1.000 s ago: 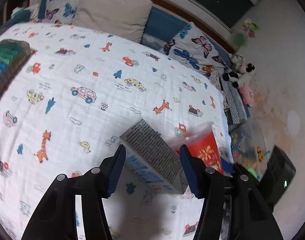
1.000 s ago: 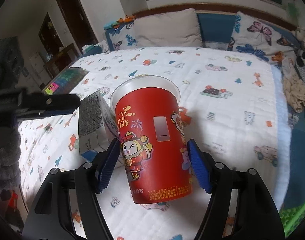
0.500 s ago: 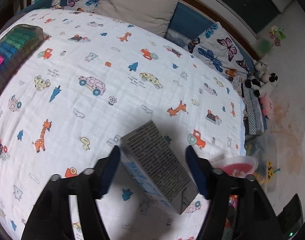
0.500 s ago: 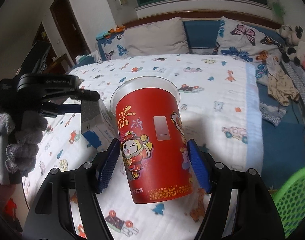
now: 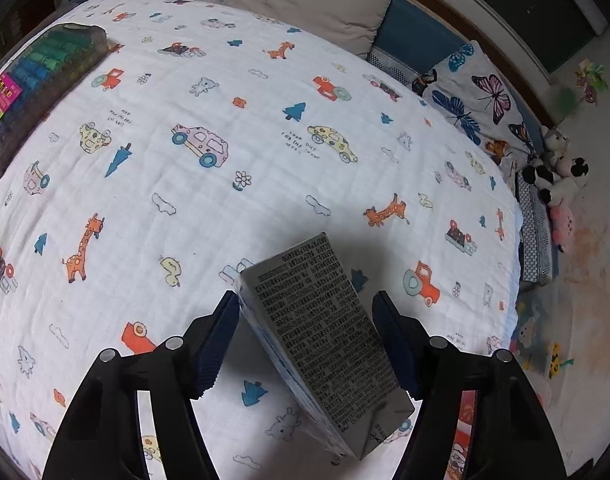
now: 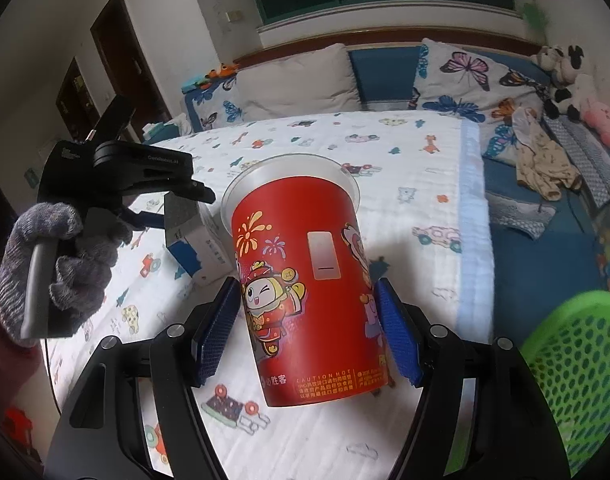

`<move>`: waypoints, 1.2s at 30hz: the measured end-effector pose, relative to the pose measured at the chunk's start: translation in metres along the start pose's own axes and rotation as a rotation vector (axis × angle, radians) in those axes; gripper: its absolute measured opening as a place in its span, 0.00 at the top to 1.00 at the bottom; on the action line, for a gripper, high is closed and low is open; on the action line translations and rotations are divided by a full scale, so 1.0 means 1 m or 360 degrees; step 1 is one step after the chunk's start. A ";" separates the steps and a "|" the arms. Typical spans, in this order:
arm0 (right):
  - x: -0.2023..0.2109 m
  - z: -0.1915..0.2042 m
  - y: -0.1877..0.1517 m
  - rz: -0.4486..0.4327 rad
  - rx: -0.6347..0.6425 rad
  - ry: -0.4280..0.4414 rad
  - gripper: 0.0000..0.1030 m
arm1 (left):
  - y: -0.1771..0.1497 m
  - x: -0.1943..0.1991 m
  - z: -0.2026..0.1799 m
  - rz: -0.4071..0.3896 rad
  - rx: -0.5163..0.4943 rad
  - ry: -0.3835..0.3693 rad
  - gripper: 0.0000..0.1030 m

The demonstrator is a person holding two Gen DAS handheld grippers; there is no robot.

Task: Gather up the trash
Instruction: 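Carry the red cup and milk carton over the green basket and open both grippers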

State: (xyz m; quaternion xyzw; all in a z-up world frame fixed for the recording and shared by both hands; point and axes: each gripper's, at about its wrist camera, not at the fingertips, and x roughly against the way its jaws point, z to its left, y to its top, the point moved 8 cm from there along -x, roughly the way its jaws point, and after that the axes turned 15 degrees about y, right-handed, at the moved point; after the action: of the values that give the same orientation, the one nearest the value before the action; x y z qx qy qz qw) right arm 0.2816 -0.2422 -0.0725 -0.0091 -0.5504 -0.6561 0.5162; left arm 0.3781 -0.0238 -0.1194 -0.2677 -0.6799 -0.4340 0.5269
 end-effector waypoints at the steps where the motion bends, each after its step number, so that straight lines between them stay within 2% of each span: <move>1: 0.003 0.000 -0.001 -0.0004 -0.0001 -0.0009 0.33 | -0.001 0.001 -0.001 -0.0004 -0.0015 -0.0011 0.37; 7: 0.023 -0.009 -0.008 -0.0048 -0.0053 -0.0061 0.33 | -0.015 0.015 -0.007 -0.0021 -0.0106 -0.0106 0.44; 17: 0.073 -0.023 -0.028 -0.0144 -0.0142 -0.0186 0.33 | -0.060 0.054 -0.032 -0.0064 -0.0356 -0.0282 0.47; 20: 0.091 -0.029 -0.039 -0.0173 -0.0176 -0.0235 0.33 | -0.078 0.062 -0.042 -0.0036 -0.0431 -0.0353 0.55; 30: 0.147 -0.059 -0.072 -0.0257 -0.0310 -0.0392 0.33 | -0.124 0.087 -0.084 -0.0061 -0.0647 -0.0467 0.56; 36: 0.177 -0.092 -0.098 -0.0292 -0.0434 -0.0515 0.33 | -0.148 0.102 -0.112 -0.0064 -0.0767 -0.0517 0.56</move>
State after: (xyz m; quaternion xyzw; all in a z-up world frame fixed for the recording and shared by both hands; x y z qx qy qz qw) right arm 0.1826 -0.4409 -0.0760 -0.1339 -0.5309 -0.7585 0.3534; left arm 0.2805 -0.2019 -0.0607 -0.4376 -0.6380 -0.5448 0.3235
